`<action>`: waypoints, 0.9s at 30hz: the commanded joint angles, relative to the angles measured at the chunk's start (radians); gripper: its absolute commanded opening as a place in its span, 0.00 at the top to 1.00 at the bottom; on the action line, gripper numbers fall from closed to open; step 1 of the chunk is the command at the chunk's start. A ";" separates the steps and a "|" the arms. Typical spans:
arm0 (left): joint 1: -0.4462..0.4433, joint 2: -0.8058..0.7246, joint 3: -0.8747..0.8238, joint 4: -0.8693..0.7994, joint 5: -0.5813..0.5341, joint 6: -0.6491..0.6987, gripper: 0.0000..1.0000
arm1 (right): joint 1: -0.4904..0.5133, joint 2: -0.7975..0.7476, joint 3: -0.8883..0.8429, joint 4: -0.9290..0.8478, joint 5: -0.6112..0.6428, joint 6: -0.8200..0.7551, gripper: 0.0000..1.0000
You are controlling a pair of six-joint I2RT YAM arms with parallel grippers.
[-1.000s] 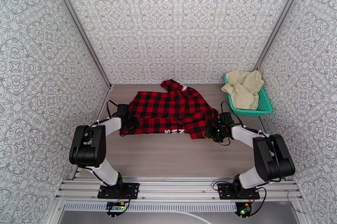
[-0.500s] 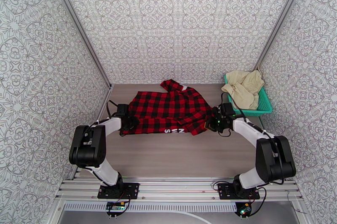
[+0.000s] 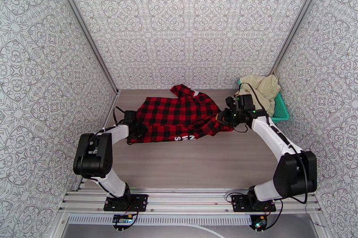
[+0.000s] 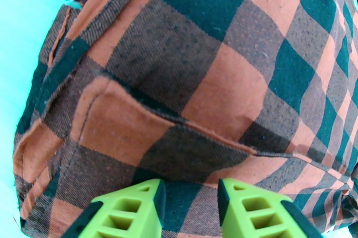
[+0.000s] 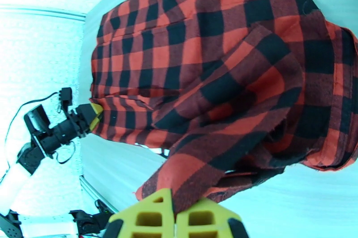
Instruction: Fold and stack the mixed laundry pile
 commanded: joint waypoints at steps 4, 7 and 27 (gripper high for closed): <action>0.015 -0.055 -0.016 -0.038 -0.004 0.026 0.62 | 0.031 0.010 0.100 -0.054 -0.034 0.010 1.00; 0.016 -0.082 -0.011 -0.054 -0.006 0.032 0.62 | 0.038 0.002 0.113 -0.051 -0.040 0.027 1.00; 0.006 -0.381 0.026 -0.201 0.024 0.071 0.59 | 0.391 0.325 0.437 0.017 0.005 0.081 1.00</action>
